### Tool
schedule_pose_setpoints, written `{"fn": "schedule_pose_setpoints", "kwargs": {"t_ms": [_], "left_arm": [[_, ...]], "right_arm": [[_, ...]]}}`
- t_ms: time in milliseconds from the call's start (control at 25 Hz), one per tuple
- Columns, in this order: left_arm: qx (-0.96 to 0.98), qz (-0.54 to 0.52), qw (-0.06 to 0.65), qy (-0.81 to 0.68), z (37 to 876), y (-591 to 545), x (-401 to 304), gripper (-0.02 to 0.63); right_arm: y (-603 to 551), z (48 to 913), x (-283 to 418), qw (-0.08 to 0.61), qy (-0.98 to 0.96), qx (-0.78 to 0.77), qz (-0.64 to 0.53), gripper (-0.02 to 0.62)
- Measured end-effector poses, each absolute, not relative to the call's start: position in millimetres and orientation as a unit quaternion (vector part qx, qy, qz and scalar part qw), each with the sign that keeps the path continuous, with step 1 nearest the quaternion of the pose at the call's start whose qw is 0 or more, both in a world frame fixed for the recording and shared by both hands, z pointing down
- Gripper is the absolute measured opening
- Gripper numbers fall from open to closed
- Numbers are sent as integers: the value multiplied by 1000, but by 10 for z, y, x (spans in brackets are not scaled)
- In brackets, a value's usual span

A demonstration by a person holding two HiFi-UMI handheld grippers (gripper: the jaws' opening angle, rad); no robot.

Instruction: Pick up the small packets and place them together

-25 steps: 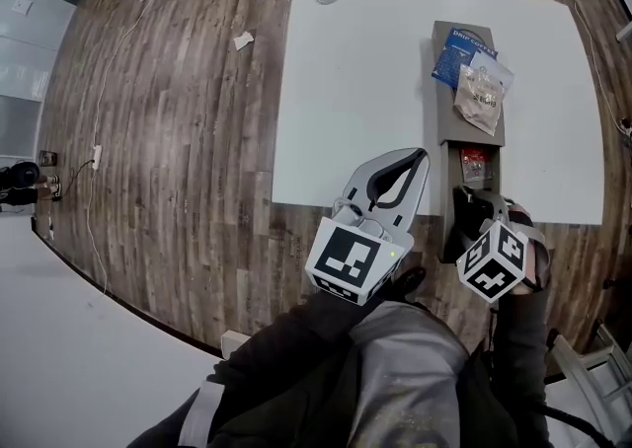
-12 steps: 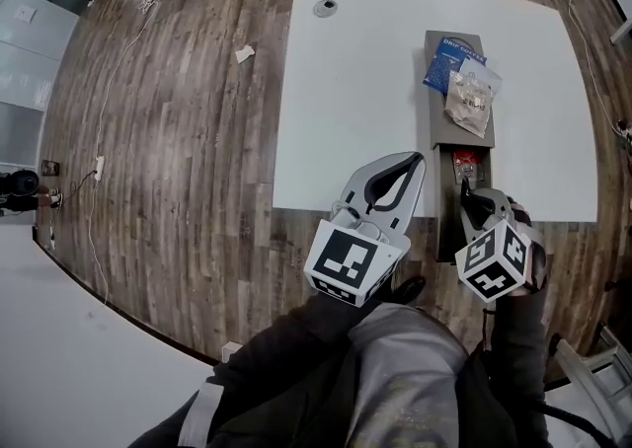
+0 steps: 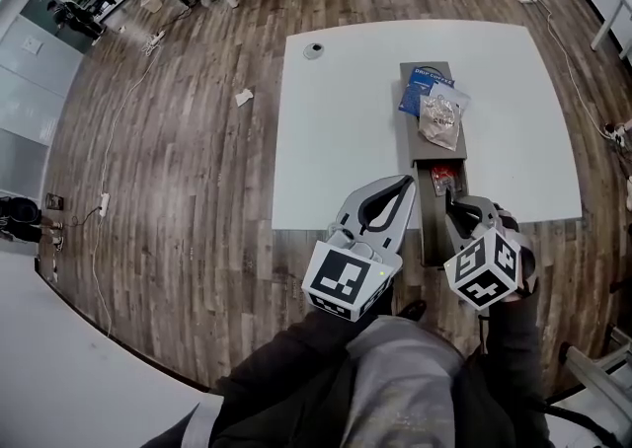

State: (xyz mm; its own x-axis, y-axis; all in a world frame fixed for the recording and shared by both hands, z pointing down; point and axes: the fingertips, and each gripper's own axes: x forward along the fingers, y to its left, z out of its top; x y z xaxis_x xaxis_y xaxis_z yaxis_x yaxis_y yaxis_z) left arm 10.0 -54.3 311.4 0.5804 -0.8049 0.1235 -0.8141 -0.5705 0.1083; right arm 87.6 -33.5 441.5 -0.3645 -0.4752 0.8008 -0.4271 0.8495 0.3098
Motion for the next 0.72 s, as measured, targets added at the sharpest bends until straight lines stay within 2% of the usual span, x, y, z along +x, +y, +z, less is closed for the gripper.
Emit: {"fn": "schedule_pose_setpoints", "kwargs": {"t_ms": [360,720], "left_arm": [[889,22,72,-452,3098,-946,70,2],[875,26,93,-474,3230,-1702,-409,2]], "right_arm": [[-997,3814,814,430,-844,318,-47,77],[-2153,3864,569,450,-826,334,-61,77]]}}
